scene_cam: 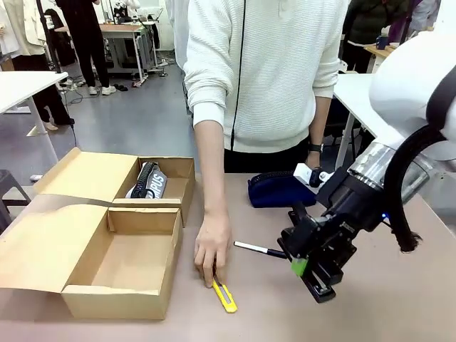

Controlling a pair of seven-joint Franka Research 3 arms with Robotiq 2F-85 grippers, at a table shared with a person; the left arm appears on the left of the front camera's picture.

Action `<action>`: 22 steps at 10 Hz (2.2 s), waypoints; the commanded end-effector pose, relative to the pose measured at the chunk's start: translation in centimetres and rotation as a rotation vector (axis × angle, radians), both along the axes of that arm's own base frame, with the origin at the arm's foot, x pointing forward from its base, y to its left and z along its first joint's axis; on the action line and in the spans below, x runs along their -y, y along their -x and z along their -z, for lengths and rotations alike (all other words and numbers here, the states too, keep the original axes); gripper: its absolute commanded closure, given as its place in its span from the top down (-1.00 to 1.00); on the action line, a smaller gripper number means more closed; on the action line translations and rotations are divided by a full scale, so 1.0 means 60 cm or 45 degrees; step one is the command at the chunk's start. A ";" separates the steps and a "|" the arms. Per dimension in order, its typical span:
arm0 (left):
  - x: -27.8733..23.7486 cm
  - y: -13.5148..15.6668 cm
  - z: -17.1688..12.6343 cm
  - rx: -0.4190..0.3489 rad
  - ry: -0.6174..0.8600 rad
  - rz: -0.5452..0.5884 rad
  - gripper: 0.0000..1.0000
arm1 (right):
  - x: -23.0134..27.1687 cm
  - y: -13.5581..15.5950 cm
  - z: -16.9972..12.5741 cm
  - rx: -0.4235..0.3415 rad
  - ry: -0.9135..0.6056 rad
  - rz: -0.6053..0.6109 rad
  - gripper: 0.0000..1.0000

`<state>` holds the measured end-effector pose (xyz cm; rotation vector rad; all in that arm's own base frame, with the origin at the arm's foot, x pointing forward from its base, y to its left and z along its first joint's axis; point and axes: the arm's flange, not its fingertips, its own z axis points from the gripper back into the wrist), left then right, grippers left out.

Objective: Place items inside the box.
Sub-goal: Pick up a Pencil pouch or Stapler and place it inside the Mailer Box closest to the robot.

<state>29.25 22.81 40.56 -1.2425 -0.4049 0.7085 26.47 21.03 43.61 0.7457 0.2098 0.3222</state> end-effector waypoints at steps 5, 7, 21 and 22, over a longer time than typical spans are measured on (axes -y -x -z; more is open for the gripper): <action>-0.001 0.004 -0.001 0.019 -0.010 0.020 1.00 | 0.209 0.018 -0.002 -0.051 -0.230 0.387 -0.74; -0.001 0.004 -0.001 0.019 -0.010 0.020 1.00 | 0.255 0.023 0.018 -0.087 -0.303 0.456 -0.74; -0.001 0.004 -0.001 0.019 -0.010 0.020 1.00 | -0.209 -0.005 0.004 -0.132 -0.301 0.158 -0.74; -0.001 0.004 -0.001 0.019 -0.010 0.020 1.00 | -0.209 -0.005 0.004 -0.132 -0.301 0.158 -0.74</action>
